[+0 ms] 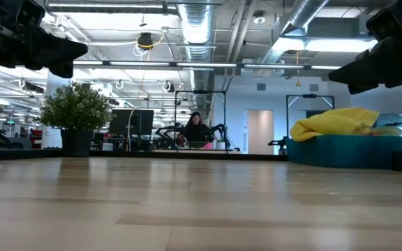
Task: Fold microfiber towels
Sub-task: Return to Home Position
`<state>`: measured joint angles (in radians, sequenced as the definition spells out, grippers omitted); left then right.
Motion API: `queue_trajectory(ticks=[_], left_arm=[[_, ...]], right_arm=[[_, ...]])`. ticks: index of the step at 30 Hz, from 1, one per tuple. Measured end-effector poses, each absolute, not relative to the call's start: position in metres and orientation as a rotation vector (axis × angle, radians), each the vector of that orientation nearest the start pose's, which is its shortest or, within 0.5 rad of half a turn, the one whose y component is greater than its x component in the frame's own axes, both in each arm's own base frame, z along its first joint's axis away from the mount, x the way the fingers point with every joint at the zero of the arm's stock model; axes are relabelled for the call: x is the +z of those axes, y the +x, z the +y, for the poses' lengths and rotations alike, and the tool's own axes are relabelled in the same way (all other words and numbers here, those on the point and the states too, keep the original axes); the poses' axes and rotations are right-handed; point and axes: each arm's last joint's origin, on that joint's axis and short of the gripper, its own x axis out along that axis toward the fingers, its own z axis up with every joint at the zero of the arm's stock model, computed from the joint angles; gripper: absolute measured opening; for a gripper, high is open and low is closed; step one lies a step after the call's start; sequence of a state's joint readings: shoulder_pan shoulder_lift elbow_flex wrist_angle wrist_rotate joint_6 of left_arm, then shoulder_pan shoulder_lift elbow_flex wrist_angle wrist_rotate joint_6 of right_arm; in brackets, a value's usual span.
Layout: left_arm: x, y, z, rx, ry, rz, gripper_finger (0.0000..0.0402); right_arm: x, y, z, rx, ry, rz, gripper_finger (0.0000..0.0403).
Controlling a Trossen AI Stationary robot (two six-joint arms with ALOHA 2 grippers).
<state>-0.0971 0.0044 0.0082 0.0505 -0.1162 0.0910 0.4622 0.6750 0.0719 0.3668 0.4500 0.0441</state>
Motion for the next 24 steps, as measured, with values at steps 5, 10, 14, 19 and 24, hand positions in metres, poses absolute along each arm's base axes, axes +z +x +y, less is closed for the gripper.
queue_trajectory(ticks=[5, 10, 14, 19, 24], left_arm=[[0.1706, 0.0971, -0.0061, 0.021, 0.085, -0.052, 0.0], [0.1706, 0.0971, -0.0061, 0.022, 0.091, -0.052, 0.0], [0.1704, 0.0971, -0.0061, 0.021, 0.082, -0.052, 0.0], [0.1703, 0.0971, -0.0061, 0.022, 0.097, -0.051, 0.0], [0.1703, 0.0971, -0.0061, 0.022, 0.098, -0.051, 0.0]], right_arm=[[0.157, 0.1317, 0.0516, 0.007, -0.06, 0.212, 0.0038], [0.157, 0.1317, 0.0516, 0.007, -0.06, 0.212, 0.0038], [0.157, 0.1317, 0.0516, 0.007, -0.06, 0.212, 0.0038], [0.157, 0.1317, 0.0516, 0.007, -0.06, 0.212, 0.0037], [0.157, 0.1317, 0.0516, 0.007, -0.06, 0.212, 0.0037]])
